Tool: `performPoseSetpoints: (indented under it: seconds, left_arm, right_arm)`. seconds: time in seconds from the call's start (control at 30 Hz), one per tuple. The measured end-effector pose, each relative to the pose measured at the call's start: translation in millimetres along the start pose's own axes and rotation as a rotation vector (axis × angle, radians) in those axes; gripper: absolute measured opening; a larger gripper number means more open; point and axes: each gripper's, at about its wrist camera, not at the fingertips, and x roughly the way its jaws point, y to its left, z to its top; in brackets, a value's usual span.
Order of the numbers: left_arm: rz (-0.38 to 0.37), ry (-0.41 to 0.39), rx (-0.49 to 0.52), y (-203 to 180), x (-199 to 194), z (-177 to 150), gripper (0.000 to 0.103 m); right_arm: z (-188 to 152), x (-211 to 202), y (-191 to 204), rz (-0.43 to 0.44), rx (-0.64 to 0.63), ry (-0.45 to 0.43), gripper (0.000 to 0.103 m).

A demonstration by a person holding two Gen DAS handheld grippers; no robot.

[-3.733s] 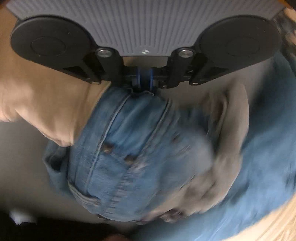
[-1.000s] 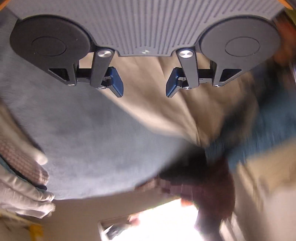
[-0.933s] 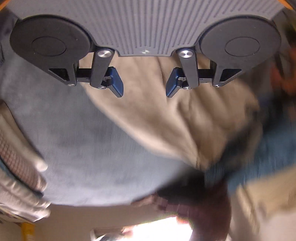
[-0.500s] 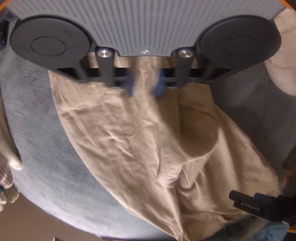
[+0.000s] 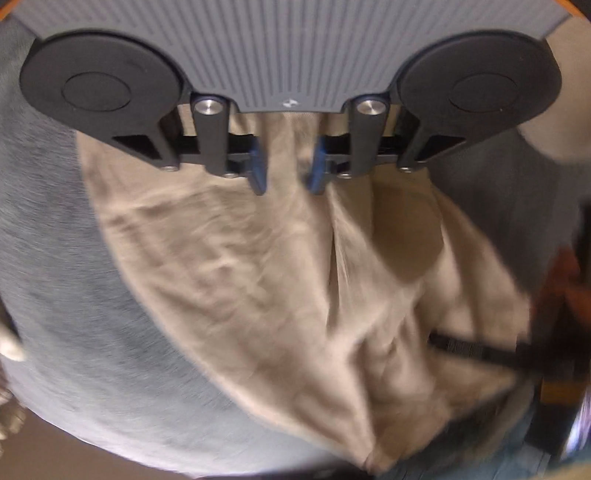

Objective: Fold clothes

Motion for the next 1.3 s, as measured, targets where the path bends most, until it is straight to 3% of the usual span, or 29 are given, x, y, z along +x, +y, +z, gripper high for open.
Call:
performPoseSetpoints:
  seconds: [0.07,0.17,0.43,0.57,0.67,0.8,0.93,1.03,1.07,1.1,1.17,1.3]
  left_arm:
    - [-0.007,0.034,-0.015,-1,5,-1,0.073]
    - [0.003,0.029,0.009,-4,4,1,0.073]
    - [0.008,0.040,-0.047,-1,8,2,0.075]
    - [0.023,0.033,-0.042,-4,8,4,0.075]
    - [0.030,0.026,-0.026,-6,8,5,0.074]
    - [0.011,0.026,-0.038,-1,10,4,0.074]
    - [-0.013,0.032,-0.097,7,12,3,0.076]
    - [-0.016,0.039,-0.111,8,13,3,0.076]
    - [-0.013,0.042,-0.111,8,14,4,0.076]
    - [-0.008,0.046,-0.111,7,13,4,0.077]
    - [0.000,0.052,-0.110,6,13,5,0.077]
    - [0.013,0.057,-0.120,7,10,9,0.077]
  right_arm:
    - [-6,13,1,-0.010,-0.015,0.010,0.025]
    - [-1,3,-9,0.001,0.030,-0.029,0.002]
    - [23,-32,-54,-0.067,0.117,-0.173,0.002]
    - [61,-41,-80,-0.150,0.061,-0.270,0.002]
    - [106,-44,-107,-0.268,0.002,-0.351,0.002]
    - [176,-41,-153,-0.355,0.026,-0.431,0.002]
    - [230,-8,-191,-0.393,0.073,-0.429,0.002]
    - [247,32,-212,-0.364,0.160,-0.374,0.005]
    - [246,43,-218,-0.355,0.196,-0.354,0.012]
    - [241,46,-219,-0.352,0.232,-0.346,0.028]
    - [229,52,-221,-0.344,0.303,-0.331,0.047]
    - [188,23,-204,-0.279,0.294,-0.395,0.056]
